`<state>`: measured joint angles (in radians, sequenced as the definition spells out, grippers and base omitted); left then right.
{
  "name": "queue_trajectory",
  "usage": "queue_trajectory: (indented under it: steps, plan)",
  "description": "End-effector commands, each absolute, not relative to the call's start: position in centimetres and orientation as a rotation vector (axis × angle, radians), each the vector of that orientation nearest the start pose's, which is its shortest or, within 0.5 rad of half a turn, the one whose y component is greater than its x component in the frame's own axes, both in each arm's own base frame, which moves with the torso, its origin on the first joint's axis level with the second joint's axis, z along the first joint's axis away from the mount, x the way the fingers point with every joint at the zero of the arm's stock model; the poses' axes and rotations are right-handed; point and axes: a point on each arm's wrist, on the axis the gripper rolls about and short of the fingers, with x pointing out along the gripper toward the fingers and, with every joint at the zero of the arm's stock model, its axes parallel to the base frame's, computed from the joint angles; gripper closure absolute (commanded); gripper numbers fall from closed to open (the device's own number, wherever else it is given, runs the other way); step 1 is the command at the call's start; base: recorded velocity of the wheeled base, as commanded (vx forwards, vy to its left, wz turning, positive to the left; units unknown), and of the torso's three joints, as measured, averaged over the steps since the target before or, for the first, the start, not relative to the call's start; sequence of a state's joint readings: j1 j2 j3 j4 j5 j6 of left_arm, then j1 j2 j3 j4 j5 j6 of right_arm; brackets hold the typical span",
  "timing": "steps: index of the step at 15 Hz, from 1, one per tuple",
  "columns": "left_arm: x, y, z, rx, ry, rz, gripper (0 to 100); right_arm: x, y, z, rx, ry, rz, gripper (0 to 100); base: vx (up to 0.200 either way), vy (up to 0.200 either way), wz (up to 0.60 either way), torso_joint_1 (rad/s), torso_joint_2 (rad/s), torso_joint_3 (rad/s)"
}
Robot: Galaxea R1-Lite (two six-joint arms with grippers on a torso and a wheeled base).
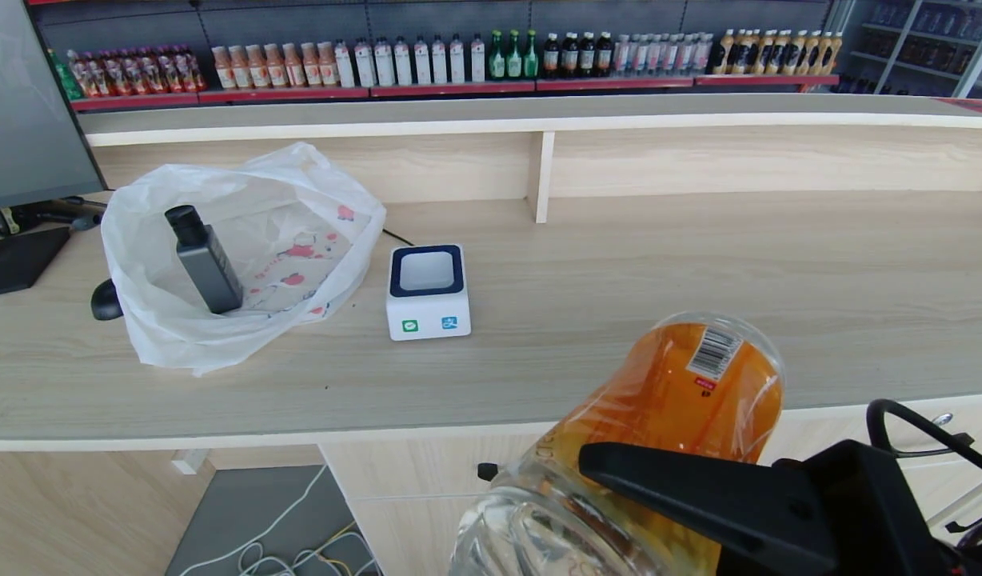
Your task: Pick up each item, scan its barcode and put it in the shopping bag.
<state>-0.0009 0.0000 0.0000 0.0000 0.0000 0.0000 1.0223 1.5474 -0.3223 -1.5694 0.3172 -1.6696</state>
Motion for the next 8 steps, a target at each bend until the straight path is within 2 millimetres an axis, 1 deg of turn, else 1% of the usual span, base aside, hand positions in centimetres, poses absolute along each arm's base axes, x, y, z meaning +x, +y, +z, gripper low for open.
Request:
queue_trajectory:
  steps: [1,4,8]
  plan:
    - [-2.28,0.0,7.55,0.0,0.0,-0.002,0,10.81,19.07,19.54,-1.253,-1.323,0.687,100,0.0,0.0,0.0,0.0,0.0,0.0]
    - [-2.28,0.0,7.55,0.0,0.0,0.0,0,10.82,19.1,19.5,-1.236,-1.311,0.701,100,0.0,0.0,0.0,0.0,0.0,0.0]
    - [-2.28,0.0,7.55,0.0,0.0,0.0,0,11.06,19.41,20.17,-1.078,-1.234,0.773,100,0.0,0.0,0.0,0.0,0.0,0.0]
